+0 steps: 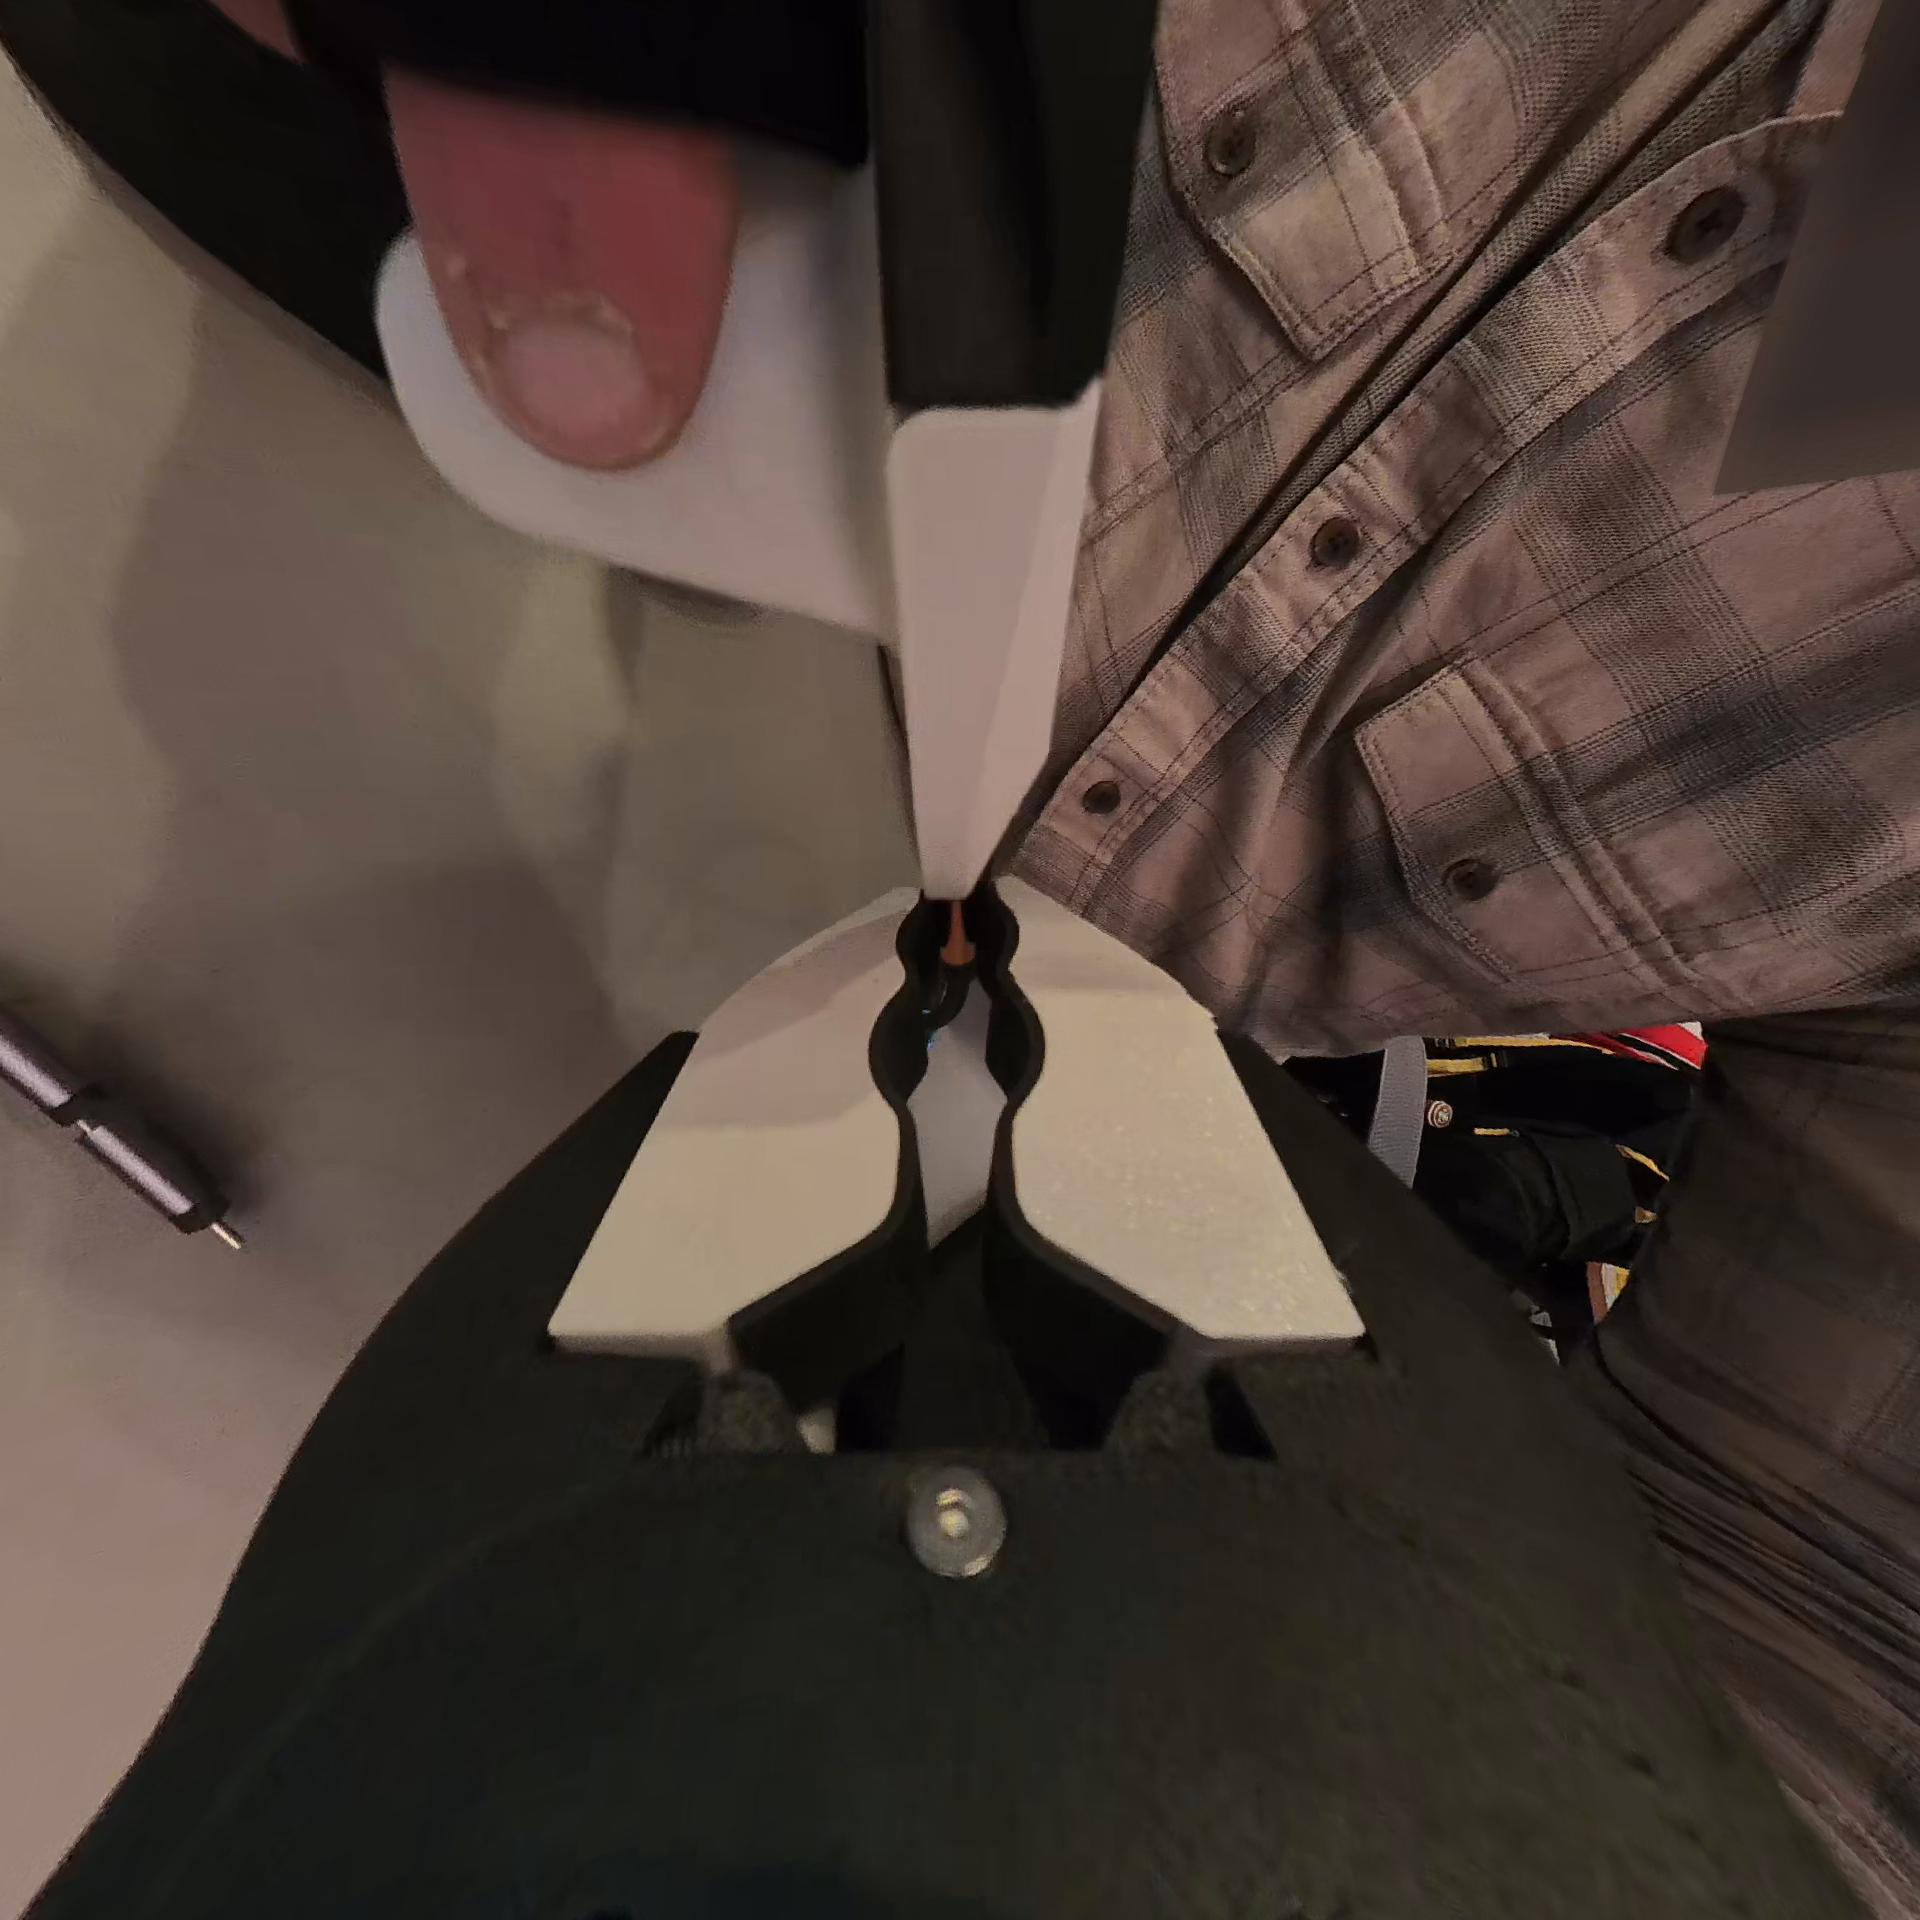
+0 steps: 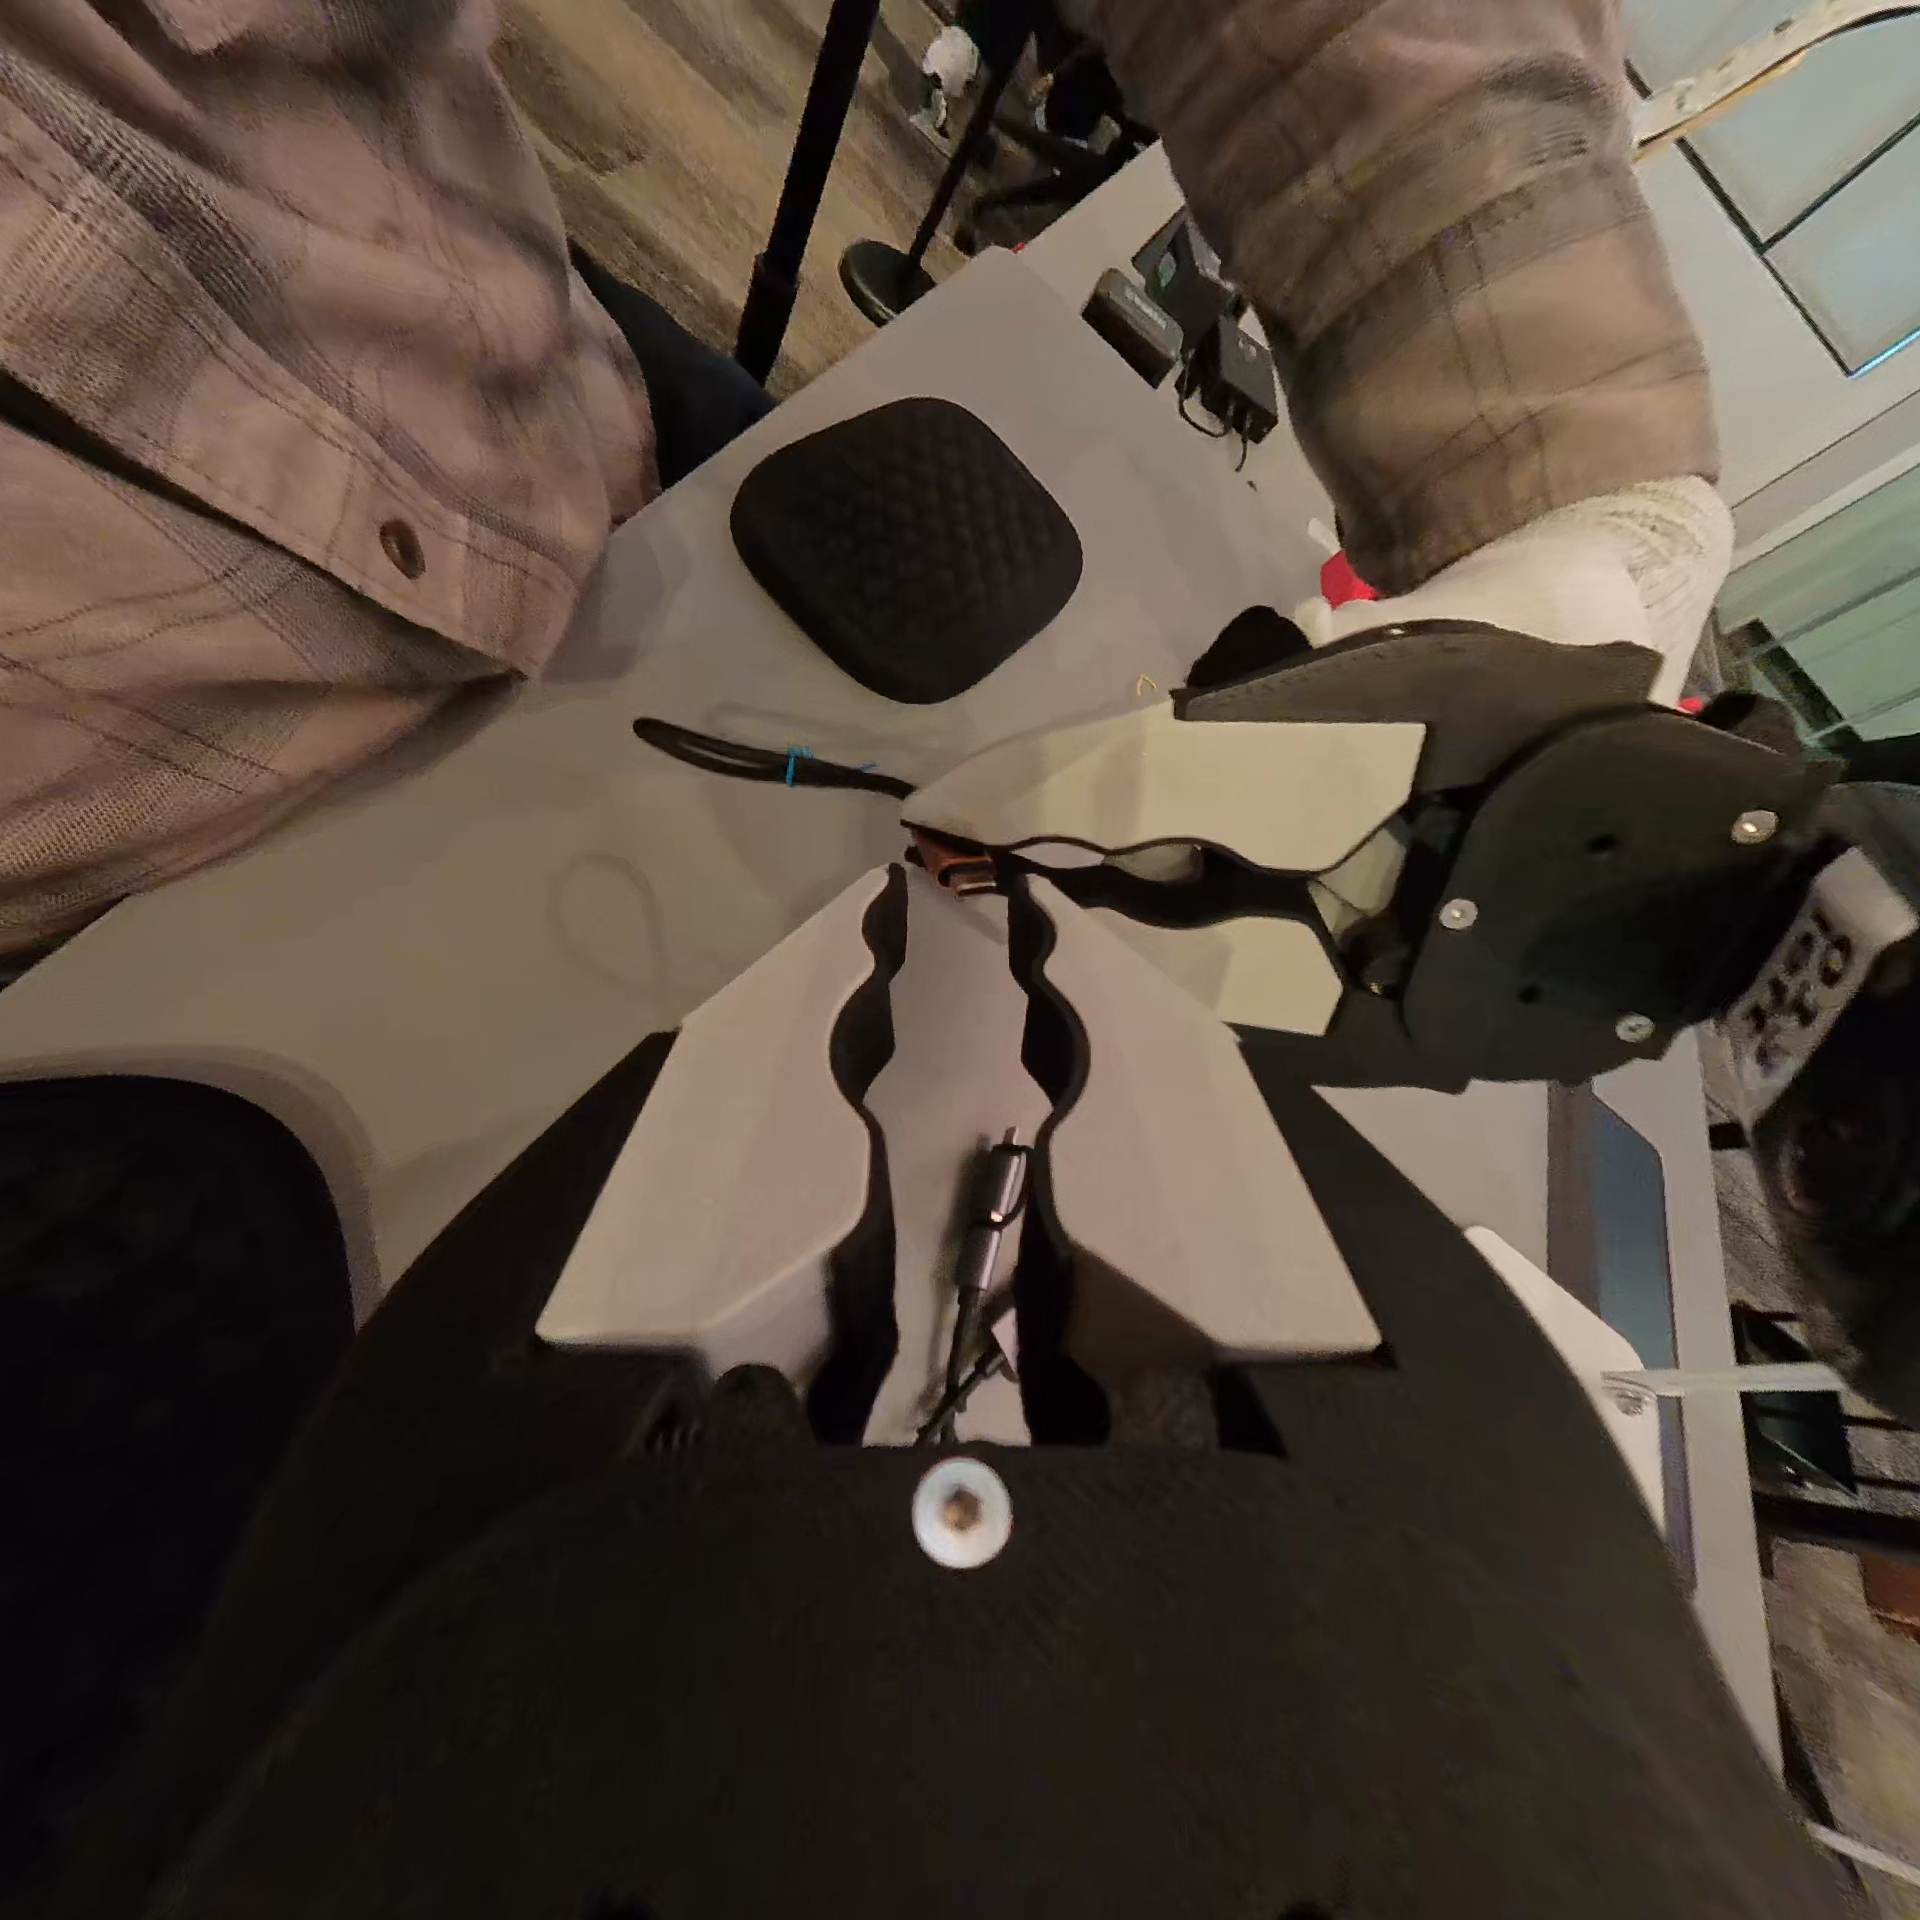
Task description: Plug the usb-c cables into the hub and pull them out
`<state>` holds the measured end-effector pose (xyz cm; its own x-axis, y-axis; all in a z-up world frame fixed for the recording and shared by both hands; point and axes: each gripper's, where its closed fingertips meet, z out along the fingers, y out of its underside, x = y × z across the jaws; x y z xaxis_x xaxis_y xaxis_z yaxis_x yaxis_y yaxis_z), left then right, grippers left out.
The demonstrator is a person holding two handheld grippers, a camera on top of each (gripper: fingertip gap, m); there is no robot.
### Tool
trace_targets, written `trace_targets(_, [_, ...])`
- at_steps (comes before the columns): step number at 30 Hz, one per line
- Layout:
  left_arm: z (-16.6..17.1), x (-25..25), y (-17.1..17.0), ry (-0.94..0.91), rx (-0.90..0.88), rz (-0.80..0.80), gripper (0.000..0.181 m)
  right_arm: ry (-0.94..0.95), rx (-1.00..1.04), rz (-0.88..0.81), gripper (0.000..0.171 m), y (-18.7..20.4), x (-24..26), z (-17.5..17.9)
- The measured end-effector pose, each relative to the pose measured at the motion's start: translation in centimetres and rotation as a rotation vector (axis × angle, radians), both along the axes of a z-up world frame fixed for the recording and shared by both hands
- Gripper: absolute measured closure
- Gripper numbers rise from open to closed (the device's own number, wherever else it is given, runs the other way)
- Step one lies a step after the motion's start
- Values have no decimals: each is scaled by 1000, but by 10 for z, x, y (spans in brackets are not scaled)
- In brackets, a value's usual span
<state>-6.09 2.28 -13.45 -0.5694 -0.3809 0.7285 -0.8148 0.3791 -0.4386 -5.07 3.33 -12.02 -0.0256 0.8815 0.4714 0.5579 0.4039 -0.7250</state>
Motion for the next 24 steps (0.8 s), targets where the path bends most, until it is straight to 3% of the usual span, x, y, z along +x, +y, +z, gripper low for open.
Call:
trace_targets(15, [-2, 3, -1, -21, -27, 7, 171, 66, -59, 21, 162, -2, -3, -1])
trace_targets(18, [-6, 7, 16, -76, 57, 96, 146, 104, -59, -21, 162, 4, 1, 3])
trace_targets(24, [14, 23, 49, -377, 195, 476, 135, 204, -71, -131, 162, 22, 15, 10])
